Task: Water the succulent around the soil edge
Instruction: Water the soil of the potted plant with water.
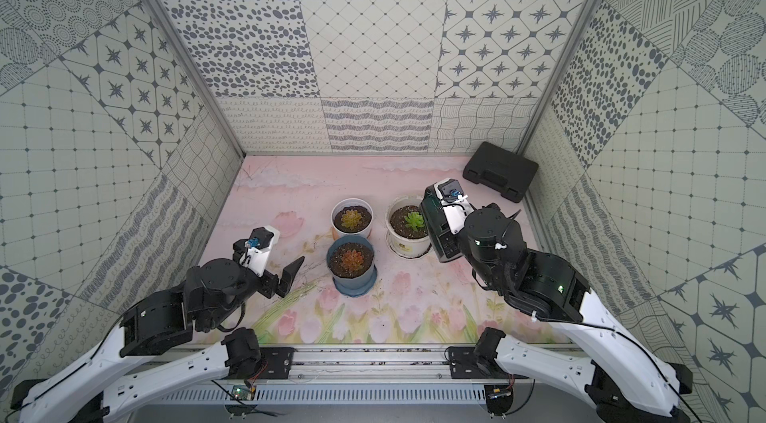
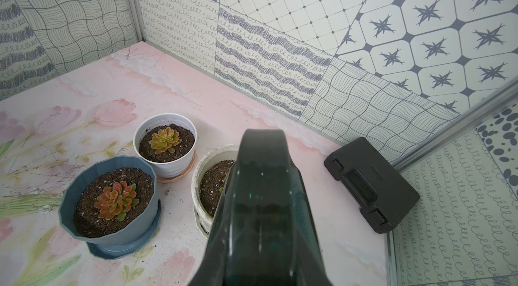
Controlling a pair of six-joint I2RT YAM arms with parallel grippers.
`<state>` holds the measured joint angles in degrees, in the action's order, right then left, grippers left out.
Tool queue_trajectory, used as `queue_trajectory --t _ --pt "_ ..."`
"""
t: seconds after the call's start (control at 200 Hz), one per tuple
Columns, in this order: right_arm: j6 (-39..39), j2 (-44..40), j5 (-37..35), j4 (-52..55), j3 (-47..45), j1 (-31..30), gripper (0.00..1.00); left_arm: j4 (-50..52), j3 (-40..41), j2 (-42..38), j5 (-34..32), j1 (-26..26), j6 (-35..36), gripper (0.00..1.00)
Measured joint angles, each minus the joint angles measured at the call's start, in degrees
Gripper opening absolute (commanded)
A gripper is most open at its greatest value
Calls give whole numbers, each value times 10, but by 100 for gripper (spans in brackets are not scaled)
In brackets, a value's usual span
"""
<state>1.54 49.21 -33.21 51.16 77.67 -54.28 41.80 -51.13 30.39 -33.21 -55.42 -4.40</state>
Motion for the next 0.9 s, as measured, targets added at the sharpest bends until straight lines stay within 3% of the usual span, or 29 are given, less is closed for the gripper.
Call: queue_trajectory --t 0.9 --pt "-61 -5 67 118 82 0 0 0 0 0 7 7 0 99"
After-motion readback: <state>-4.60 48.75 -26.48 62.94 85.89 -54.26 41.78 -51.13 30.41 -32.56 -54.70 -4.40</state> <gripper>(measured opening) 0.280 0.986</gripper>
